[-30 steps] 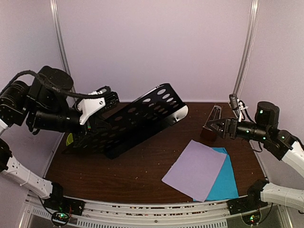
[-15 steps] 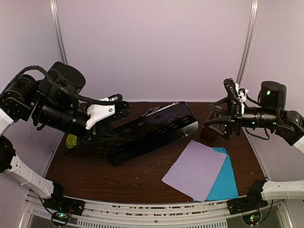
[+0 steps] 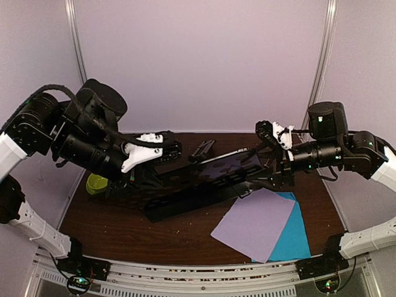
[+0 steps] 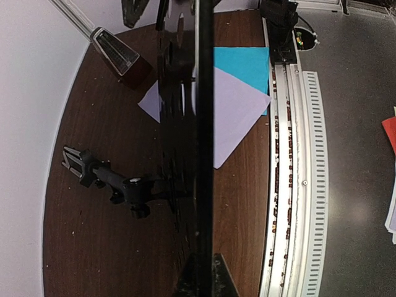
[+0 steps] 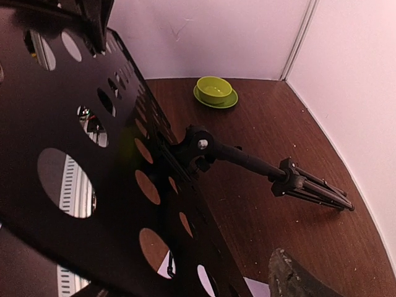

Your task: Set up the instrument practice props

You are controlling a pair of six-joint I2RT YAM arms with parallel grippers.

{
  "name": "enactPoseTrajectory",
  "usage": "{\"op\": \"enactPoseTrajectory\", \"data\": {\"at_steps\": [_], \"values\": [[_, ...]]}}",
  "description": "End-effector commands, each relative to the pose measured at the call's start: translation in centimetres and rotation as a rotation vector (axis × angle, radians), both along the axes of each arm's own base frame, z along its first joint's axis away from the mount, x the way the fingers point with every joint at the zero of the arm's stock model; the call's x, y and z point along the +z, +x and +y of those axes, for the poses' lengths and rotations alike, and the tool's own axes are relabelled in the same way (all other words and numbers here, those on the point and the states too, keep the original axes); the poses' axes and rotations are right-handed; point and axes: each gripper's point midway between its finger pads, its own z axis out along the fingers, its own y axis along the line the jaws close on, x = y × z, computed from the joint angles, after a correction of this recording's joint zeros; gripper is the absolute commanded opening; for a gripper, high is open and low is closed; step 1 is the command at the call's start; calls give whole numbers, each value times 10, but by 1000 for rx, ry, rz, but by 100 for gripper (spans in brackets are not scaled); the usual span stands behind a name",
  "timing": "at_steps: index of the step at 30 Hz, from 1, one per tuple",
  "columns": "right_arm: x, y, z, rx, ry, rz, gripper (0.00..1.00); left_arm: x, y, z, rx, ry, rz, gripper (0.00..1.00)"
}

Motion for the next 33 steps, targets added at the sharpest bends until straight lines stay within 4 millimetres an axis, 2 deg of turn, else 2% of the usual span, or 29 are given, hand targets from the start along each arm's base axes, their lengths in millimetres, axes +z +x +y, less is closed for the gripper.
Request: {"op": "enactPoseTrajectory", "data": {"at_steps": [1, 6, 14, 19, 21, 23, 24, 25, 27, 29, 31, 33], "values": [[4, 0, 8, 15, -29, -70, 65, 78, -12, -24, -122, -290, -71, 0], [9, 1, 19, 39, -26, -83, 48, 69, -12, -23, -133, -246, -82, 0], [1, -4, 29, 76, -68, -92, 22, 69, -7, -14, -127, -236, -138, 0], [10, -8, 35, 91, -46, -91, 0, 67, -3, -9, -115, -224, -165, 0], [17, -6, 37, 81, -22, -86, 0, 66, 1, -5, -93, -218, -183, 0], [27, -5, 39, 71, 9, -86, 0, 67, 11, 2, -39, -213, -220, 9], [34, -5, 40, 66, 29, -85, 0, 69, 18, 9, 0, -214, -247, 17], [42, -5, 41, 60, 53, -86, 0, 75, 26, 17, 53, -224, -281, 30], [61, -4, 41, 46, 108, -92, 0, 95, 41, 36, 165, -289, -351, 54], [86, 1, 41, 11, 185, -99, 0, 128, 53, 64, 286, -415, -417, 72], [109, 4, 40, -23, 262, -86, 0, 162, 61, 94, 401, -550, -463, 80], [131, 8, 39, -48, 331, -71, 0, 191, 66, 126, 511, -676, -487, 81]]}}
